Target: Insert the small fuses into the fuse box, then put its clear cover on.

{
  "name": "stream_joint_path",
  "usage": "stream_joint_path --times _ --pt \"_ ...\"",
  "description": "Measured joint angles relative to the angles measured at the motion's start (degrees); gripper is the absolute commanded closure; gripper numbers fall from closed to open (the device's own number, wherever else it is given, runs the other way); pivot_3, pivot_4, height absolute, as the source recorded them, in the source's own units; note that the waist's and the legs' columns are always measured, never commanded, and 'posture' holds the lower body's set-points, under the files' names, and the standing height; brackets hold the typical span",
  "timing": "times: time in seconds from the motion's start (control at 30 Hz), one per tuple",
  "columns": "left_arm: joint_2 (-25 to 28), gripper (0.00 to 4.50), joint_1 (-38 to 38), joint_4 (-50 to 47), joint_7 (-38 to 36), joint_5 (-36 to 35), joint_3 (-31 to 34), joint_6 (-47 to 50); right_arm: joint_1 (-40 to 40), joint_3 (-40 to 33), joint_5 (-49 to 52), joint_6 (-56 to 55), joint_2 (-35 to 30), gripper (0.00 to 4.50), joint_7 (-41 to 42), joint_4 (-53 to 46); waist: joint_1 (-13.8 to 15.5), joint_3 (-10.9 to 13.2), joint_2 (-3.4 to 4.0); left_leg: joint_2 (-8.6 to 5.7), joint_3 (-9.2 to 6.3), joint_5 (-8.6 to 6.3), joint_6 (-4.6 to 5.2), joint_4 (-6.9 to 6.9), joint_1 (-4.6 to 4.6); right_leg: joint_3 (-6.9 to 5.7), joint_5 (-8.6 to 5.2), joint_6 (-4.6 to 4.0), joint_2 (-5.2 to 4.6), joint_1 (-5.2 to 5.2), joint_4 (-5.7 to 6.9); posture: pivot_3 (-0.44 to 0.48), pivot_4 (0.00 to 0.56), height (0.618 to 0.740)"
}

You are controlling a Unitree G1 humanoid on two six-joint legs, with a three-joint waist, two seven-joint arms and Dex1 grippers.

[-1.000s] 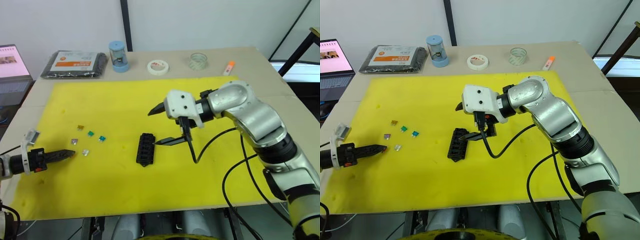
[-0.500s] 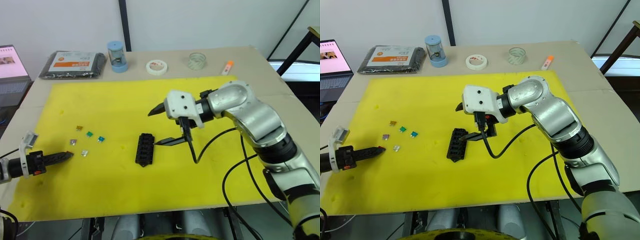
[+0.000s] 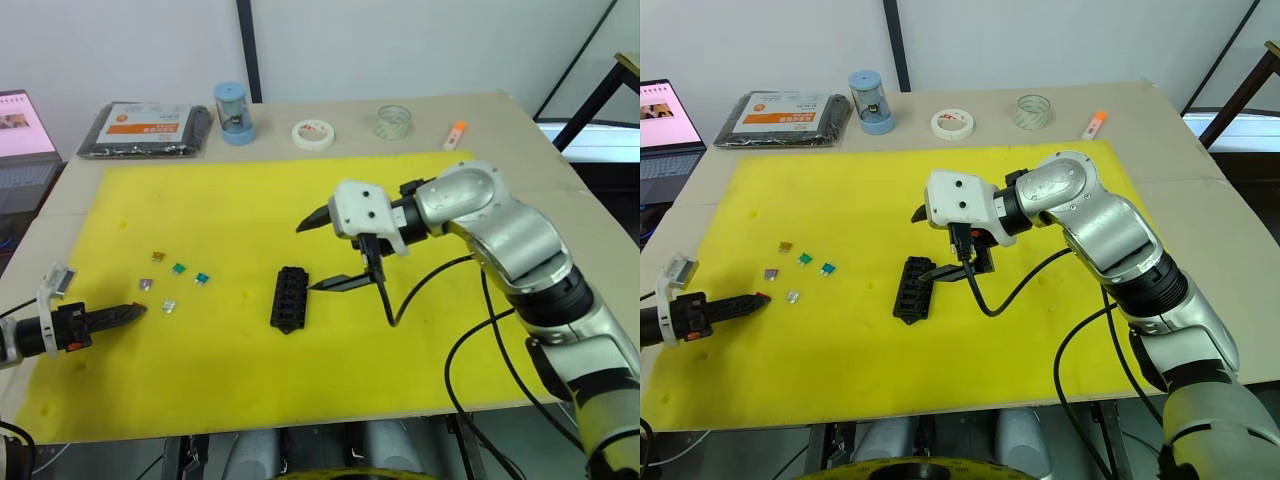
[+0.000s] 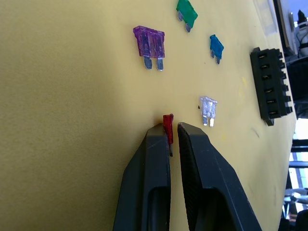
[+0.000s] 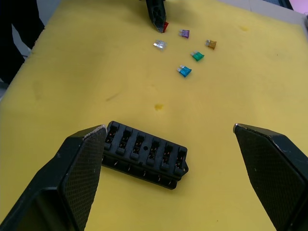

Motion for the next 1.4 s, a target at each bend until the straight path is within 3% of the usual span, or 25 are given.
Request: stream_joint_path --times 0.1,0.2,0.5,0.73,0.9,1.13,1.4 --pt "-0.01 4.08 0.60 -0.42 0.45 -0.73 0.52 0.66 0.00 0.01 -0.03 -0.12 0.04 0.00 0.03 0.01 -0.05 0.00 0.00 0.01 0.01 0.00 0.00 0.00 0.00 0.00 0.00 0.00 0.00 -0.02 0.00 0.000 0.150 0.740" --pt "-0.09 4.49 1.31 -0.93 0.98 -1.16 1.22 0.97 0.00 0.02 -0.09 -0.22 0.05 0.00 0.08 0.02 -0.13 0.00 -0.01 0.02 0.01 0.00 0.00 0.00 0.00 0.00 0.00 0.00 0.00 -0.03 0.00 0.000 0.150 0.740" --pt "-0.12 4.49 3.57 -4.13 2.12 -3.37 2.50 2.19 -0.02 0.05 -0.41 -0.24 0.09 0.00 0.40 0.07 -0.16 0.00 -0.01 0.05 0.03 0.00 0.00 -0.01 -0.02 -0.01 0.00 0.00 0.00 -0.06 0.01 0.000 0.150 0.740" --pt "-1.88 4.49 9.42 -21.39 4.58 -12.40 6.34 14.26 -0.07 0.06 -0.46 -0.23 0.10 0.00 0.48 0.12 0.14 -0.01 -0.05 0.07 -0.03 0.00 -0.01 0.00 -0.07 -0.01 0.00 0.00 -0.03 -0.06 0.00 0.000 0.150 0.740" --pt "-10.00 4.49 10.93 -36.05 12.50 -20.67 8.38 23.19 -0.07 0.06 -0.45 -0.20 0.10 0.00 0.43 0.11 0.12 -0.02 -0.06 0.07 -0.04 0.01 -0.03 0.00 -0.05 0.00 0.00 0.00 -0.05 -0.03 0.00 0.000 0.150 0.740" --pt "-22.89 4.49 10.36 -45.45 27.94 -24.90 8.57 28.46 -0.06 0.06 -0.43 0.22 0.01 0.00 0.29 -0.04 0.16 -0.03 -0.08 0.10 -0.08 0.04 -0.08 0.01 0.00 -0.01 0.01 0.00 0.02 0.02 0.00 0.000 0.150 0.740" --pt "-23.55 4.49 11.71 -49.92 37.11 -29.19 11.87 33.58 -0.04 0.06 -0.42 0.93 -0.12 0.00 0.07 -0.50 0.02 -0.03 -0.08 0.11 -0.15 0.05 -0.09 -0.01 0.02 -0.05 0.00 0.00 0.00 0.07 -0.09 0.000 0.150 0.740"
